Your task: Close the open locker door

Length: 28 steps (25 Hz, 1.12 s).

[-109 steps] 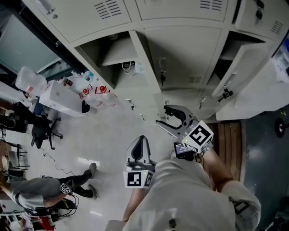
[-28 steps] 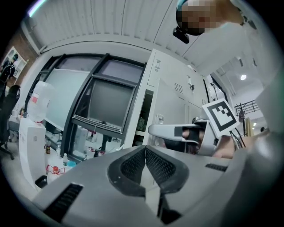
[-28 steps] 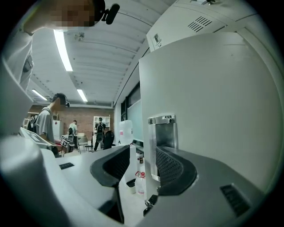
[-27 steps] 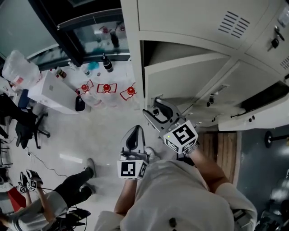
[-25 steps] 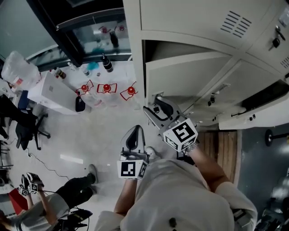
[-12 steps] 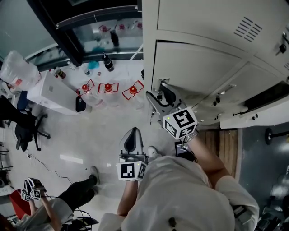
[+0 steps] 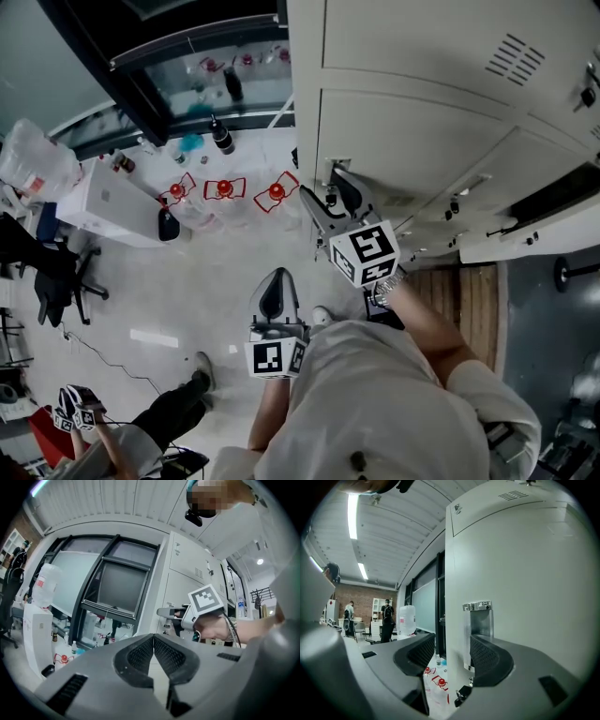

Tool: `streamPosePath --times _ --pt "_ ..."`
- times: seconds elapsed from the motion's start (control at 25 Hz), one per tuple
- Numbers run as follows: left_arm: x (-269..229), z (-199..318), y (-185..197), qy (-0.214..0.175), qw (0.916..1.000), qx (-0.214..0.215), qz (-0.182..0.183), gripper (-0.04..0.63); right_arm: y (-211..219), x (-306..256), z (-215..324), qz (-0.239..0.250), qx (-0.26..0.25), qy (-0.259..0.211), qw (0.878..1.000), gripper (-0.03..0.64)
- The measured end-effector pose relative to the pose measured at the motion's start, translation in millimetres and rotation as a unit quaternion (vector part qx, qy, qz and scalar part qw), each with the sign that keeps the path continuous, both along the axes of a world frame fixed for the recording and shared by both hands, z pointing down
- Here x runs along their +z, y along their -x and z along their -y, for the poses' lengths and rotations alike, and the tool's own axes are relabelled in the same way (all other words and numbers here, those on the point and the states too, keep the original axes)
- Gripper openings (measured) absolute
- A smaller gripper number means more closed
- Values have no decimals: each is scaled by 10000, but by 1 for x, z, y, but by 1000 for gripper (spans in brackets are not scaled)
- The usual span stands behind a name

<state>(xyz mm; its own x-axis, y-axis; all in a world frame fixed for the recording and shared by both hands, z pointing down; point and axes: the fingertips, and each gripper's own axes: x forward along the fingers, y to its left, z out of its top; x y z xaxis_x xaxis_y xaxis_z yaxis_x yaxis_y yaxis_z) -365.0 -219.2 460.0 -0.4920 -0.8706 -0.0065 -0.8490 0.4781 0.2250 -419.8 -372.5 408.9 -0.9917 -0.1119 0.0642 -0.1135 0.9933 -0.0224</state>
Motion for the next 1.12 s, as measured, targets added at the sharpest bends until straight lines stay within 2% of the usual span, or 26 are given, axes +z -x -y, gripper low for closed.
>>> streamPosePath --times 0.64,0.96,1.12 --pt "2 10 -1 21 9998 166 54 9 -10 -2 4 -78 350 -164 9992 252" --pt "1 9 -5 46 9999 130 60 9 -45 -9 -28 166 -331 -79 9993 247" --pt "0 7 -8 85 9999 54 82 9 -68 0 -43 168 -668 126 9975 159"
